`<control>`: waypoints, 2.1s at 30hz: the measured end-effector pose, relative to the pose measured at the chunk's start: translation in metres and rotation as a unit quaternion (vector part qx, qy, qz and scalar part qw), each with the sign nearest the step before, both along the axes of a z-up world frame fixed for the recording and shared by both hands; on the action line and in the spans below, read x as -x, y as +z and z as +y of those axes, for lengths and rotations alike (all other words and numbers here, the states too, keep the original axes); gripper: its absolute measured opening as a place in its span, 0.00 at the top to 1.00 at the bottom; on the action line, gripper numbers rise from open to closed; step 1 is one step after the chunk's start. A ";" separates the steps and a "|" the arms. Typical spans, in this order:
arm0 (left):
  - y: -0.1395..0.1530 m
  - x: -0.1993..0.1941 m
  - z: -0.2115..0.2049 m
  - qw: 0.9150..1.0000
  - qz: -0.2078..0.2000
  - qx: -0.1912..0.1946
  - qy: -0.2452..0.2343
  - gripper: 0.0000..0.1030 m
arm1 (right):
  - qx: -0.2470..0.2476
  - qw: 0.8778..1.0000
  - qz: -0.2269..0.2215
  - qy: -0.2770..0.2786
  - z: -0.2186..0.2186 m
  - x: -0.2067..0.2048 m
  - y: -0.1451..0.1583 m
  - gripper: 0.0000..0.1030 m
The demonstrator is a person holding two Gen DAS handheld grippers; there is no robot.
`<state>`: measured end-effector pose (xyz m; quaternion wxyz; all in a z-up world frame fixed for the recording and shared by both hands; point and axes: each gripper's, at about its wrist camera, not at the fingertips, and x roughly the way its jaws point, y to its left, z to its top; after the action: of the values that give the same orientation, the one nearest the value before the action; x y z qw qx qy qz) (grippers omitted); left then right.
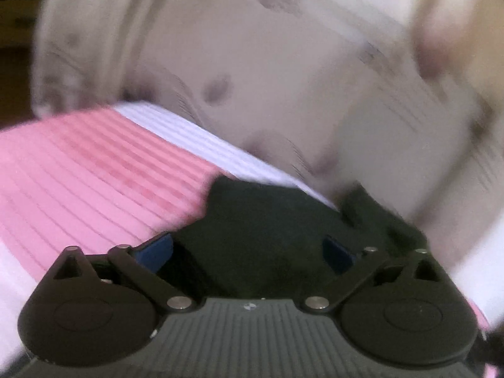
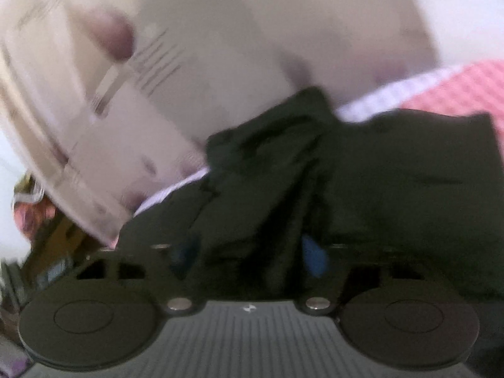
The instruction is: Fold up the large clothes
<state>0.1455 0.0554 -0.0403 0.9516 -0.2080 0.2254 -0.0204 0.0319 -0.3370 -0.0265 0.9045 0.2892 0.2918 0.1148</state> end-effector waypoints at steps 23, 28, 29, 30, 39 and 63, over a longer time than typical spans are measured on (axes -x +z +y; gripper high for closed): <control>0.006 0.052 -0.004 0.982 0.051 0.051 -0.173 0.02 | 0.017 0.999 0.001 0.030 0.002 -0.035 0.009 0.44; -0.002 0.009 -0.019 0.978 0.086 0.084 -0.171 0.01 | -0.004 1.000 0.006 0.022 0.000 -0.034 -0.002 0.44; -0.002 0.002 -0.019 0.981 0.078 0.084 -0.157 0.01 | -0.006 1.000 0.007 0.021 0.000 -0.035 -0.003 0.44; -0.001 0.000 -0.017 0.985 0.060 0.083 -0.142 0.01 | -0.010 1.000 0.006 0.021 0.000 -0.035 -0.005 0.44; -0.023 -0.002 0.046 0.984 0.042 0.170 0.009 0.55 | -0.001 0.999 0.005 0.041 0.009 -0.033 -0.014 0.43; 0.004 0.045 0.018 0.995 -0.092 -0.002 0.028 0.16 | 0.203 0.933 -0.083 0.286 0.196 -0.167 0.133 0.40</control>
<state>0.1002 0.0732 -0.0366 0.9689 -0.2096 0.1310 -0.0120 0.1989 -0.1412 0.1068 0.8939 -0.0066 0.3034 0.3301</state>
